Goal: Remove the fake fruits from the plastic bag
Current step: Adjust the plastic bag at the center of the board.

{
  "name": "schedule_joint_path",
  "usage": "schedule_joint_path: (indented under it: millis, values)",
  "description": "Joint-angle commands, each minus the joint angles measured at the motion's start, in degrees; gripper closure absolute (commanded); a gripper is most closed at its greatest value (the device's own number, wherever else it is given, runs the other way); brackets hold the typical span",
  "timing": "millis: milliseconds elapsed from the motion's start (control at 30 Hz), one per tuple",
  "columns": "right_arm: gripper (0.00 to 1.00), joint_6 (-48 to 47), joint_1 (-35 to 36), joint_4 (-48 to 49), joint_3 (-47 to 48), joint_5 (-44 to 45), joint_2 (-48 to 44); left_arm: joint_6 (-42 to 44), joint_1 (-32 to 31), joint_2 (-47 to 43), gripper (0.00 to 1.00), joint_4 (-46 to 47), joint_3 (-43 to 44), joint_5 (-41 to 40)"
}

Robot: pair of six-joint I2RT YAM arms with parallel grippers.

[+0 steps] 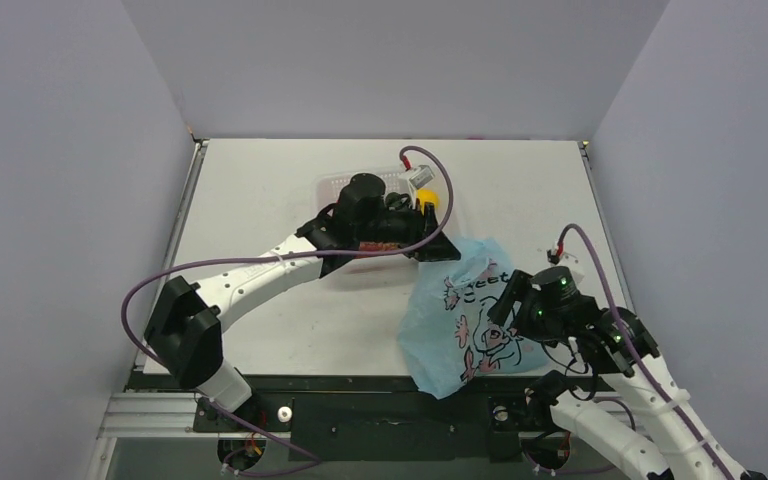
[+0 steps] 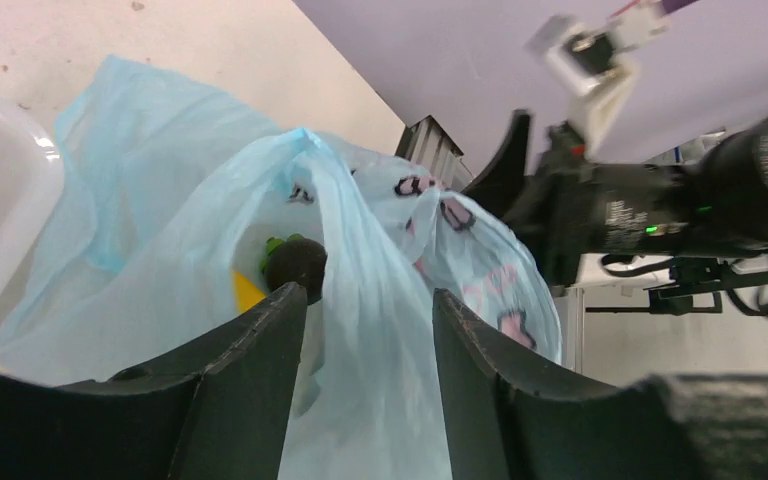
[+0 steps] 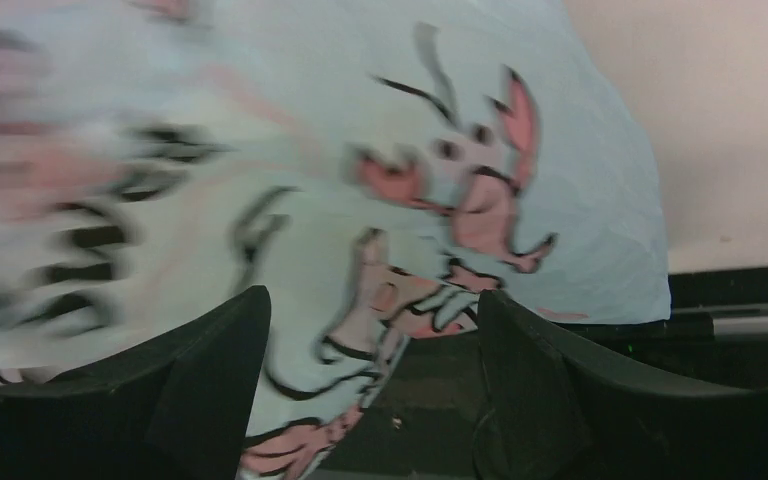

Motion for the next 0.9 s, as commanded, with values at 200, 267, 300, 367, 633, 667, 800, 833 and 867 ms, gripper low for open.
schedule_joint_path:
  millis: [200,267,300,367,633,667,800,833,867]
  values:
    - [0.31,14.07,-1.47,16.75,-16.96,5.56,0.97,-5.61,-4.57,4.13,0.62,12.03,-2.92,3.41]
    - [0.31,15.54,-4.08,21.55,-19.91,8.22,3.17,-5.86,-5.68,5.95,0.65,12.67,-3.29,3.46]
    - [0.31,15.65,-5.08,23.88,-22.29,8.43,3.81,-5.95,-6.35,7.26,0.65,13.03,-3.31,3.32]
    - [0.31,16.4,-9.58,33.16,-26.21,7.29,6.48,-5.77,-7.44,9.08,0.66,13.51,-3.48,2.92]
    - [0.31,5.63,-21.33,50.74,-26.29,10.83,18.44,-5.87,-10.57,17.46,0.67,15.54,-2.41,0.26]
    - [0.31,4.11,-22.9,51.05,-23.88,10.74,20.98,-6.13,-11.09,18.92,0.67,15.97,-2.16,-0.22]
    - [0.3,-4.74,-27.05,49.32,-15.0,7.97,26.75,-6.98,-12.29,21.89,0.67,19.31,-2.67,-2.0]
    - [0.3,-7.13,-27.63,47.26,-13.44,7.02,27.67,-7.37,-12.35,22.32,0.67,19.97,-2.9,-2.23]
    - [0.3,-8.25,-27.75,45.53,-10.1,6.86,27.97,-7.58,-12.39,22.97,0.67,20.38,-3.07,-2.47]
